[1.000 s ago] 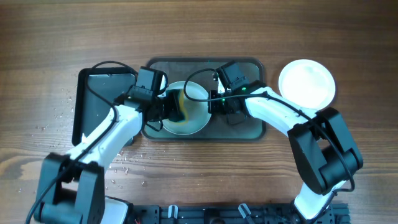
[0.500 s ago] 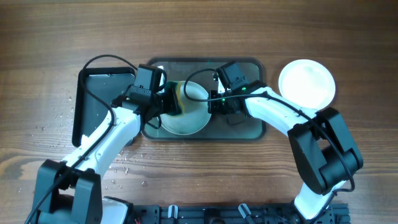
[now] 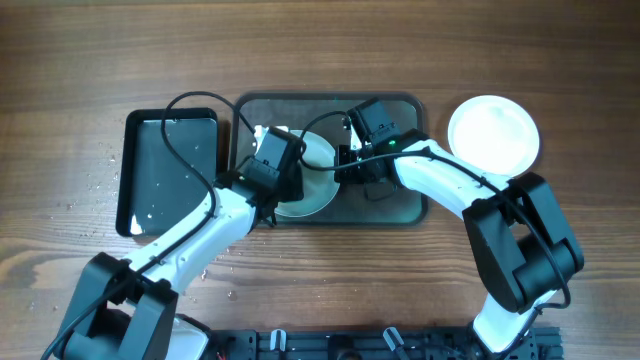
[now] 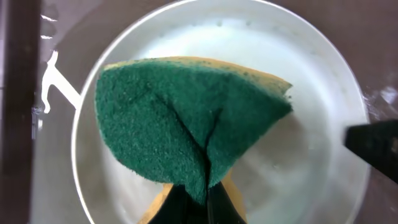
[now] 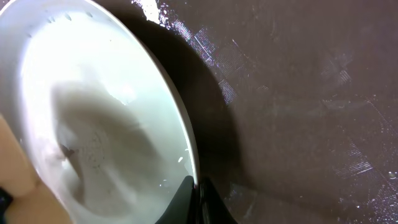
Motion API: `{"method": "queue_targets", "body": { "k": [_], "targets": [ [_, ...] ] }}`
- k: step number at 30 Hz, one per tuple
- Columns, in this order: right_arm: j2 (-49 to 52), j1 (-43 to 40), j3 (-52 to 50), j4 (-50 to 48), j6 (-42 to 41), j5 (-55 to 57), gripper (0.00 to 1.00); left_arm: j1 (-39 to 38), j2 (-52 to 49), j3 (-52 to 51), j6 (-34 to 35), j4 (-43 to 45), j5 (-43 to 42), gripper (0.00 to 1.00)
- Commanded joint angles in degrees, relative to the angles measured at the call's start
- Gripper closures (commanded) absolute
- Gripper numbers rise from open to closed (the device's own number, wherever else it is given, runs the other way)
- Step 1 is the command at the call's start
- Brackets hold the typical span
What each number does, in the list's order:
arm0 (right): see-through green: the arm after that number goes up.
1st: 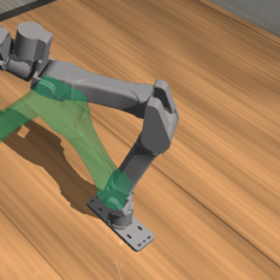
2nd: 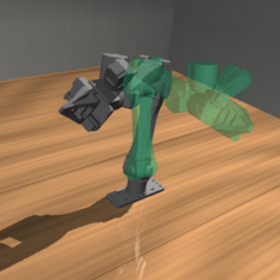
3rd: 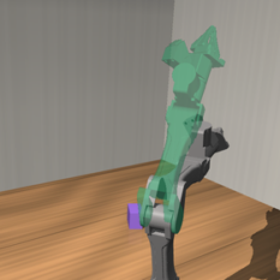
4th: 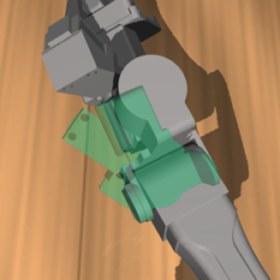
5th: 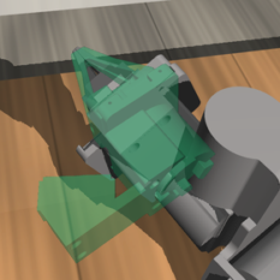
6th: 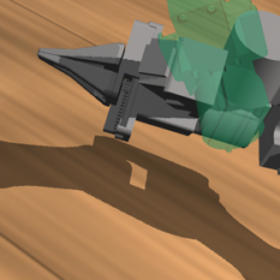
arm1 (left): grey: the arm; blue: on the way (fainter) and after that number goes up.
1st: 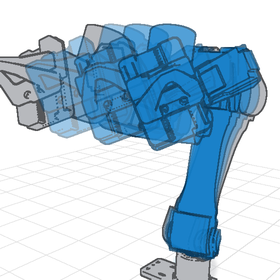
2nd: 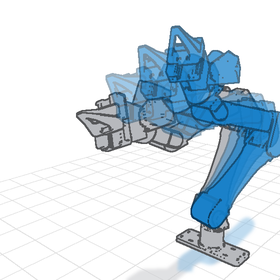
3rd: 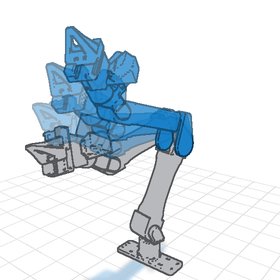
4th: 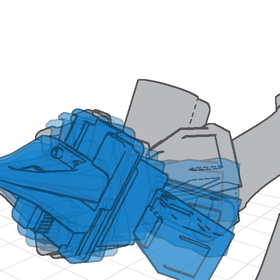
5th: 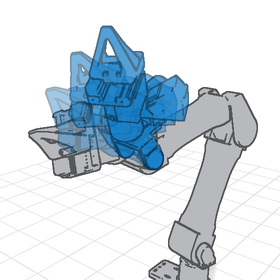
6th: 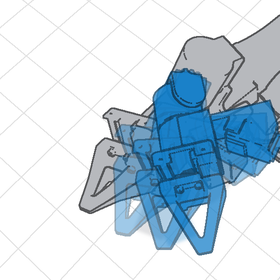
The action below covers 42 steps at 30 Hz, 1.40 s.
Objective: Clean dirty plates on tray and stack at the side
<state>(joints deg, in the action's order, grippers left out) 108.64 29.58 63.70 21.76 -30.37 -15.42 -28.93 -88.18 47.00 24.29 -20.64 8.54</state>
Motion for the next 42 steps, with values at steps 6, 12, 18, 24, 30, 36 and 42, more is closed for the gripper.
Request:
{"method": "queue_targets", "body": {
  "k": [6, 12, 18, 24, 30, 36, 42],
  "targets": [
    [0.66, 0.24, -0.42, -0.26, 0.35, -1.09, 0.96, -0.26, -0.13, -5.20, 1.75, 7.17, 5.22, 0.96],
    [0.66, 0.24, -0.42, -0.33, 0.37, -1.09, 0.96, -0.20, -1.11, -5.79, 2.08, 8.50, 5.03, 0.96],
    [0.66, 0.24, -0.42, -0.35, 0.37, -1.09, 0.96, 0.09, -3.50, -5.77, 3.48, 10.21, 4.81, 0.96],
    [0.66, 0.24, -0.42, -0.31, 0.42, -1.09, 0.96, 4.26, -3.52, -5.77, 5.55, 10.21, -1.75, 0.96],
    [0.66, 0.24, -0.42, -0.31, 0.39, -1.09, 0.96, 8.63, -3.52, -5.79, 6.34, 10.19, -9.40, 0.96],
    [0.66, 0.24, -0.42, -0.33, 0.37, -1.07, 0.96, 7.17, -3.56, -6.19, 6.23, 9.79, -7.28, 0.96],
    [0.66, 0.24, -0.42, -0.33, 0.39, -1.07, 0.96, 7.41, -3.67, -7.80, 6.21, 13.75, -6.38, 0.96]
  ]
}}
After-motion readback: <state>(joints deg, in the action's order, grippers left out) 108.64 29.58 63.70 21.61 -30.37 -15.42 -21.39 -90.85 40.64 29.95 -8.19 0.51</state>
